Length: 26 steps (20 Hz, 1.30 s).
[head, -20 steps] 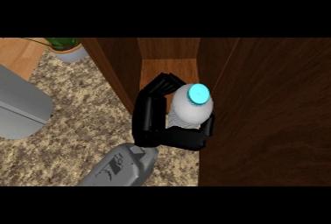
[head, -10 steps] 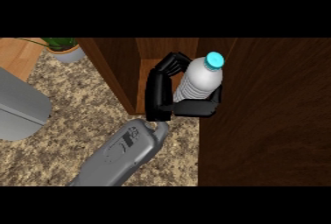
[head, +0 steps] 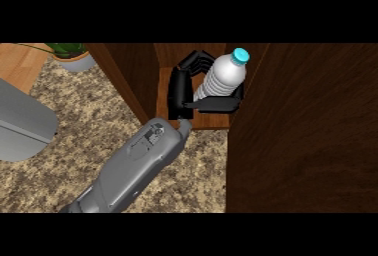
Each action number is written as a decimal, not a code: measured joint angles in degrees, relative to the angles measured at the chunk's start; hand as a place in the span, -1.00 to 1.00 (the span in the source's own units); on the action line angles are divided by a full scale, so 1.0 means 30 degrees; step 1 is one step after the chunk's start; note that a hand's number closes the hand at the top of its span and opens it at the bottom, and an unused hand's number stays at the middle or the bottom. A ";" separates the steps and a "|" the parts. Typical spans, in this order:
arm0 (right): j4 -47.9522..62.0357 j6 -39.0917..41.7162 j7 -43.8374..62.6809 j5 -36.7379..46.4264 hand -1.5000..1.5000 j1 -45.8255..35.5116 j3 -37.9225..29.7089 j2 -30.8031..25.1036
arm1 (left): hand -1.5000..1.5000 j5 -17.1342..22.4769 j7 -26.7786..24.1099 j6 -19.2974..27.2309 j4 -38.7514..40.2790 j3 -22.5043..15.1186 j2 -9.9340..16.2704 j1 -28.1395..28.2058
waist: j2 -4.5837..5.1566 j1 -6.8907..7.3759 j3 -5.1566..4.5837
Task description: Pick up the bottled water, place it into the cabinet and close the cabinet
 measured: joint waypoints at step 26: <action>0.0481 0.0773 0.0087 -0.1188 -1.00 -0.0762 -0.0417 -0.0268 | -1.00 0.0376 -0.4393 -0.2230 1.3002 0.3000 0.0105 -0.5545 | 0.0233 -0.0476 -0.0005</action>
